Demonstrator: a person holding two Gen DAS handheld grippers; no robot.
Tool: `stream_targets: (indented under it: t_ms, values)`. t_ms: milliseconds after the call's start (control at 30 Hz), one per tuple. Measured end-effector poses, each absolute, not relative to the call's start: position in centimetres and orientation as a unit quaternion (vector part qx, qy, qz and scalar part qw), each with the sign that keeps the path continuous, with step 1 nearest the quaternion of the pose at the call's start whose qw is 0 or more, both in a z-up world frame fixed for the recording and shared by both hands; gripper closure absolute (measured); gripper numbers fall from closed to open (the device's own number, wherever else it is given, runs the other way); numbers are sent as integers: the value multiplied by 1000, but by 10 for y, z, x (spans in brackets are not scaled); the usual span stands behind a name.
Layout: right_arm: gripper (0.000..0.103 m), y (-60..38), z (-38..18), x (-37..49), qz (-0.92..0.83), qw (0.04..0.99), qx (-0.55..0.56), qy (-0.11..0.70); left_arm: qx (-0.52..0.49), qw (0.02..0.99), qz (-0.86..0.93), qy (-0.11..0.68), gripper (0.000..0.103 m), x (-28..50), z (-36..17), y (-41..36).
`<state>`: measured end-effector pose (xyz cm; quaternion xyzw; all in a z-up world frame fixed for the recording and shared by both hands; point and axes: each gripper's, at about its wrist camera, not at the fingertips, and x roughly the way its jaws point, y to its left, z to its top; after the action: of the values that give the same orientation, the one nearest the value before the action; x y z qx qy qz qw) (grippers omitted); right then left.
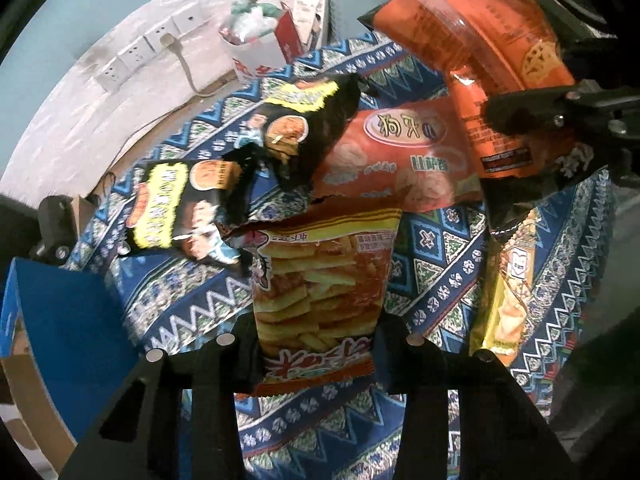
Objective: Organize snacks
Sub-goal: 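Carry the fries bag into the box and open the left tool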
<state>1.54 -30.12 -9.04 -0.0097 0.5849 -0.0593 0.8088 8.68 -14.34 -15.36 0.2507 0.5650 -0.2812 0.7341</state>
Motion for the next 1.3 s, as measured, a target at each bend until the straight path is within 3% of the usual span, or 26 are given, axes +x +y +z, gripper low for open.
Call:
stream_targets:
  t_ms: [700,1300]
  values:
    - [59,-244,-43,24,-20,842,-27,538,217,815,-213,493,61,77,-59,-88]
    - [59,-183,-14,48,22,858,-39,511,175,859,-146,459,61,82,-20,-8]
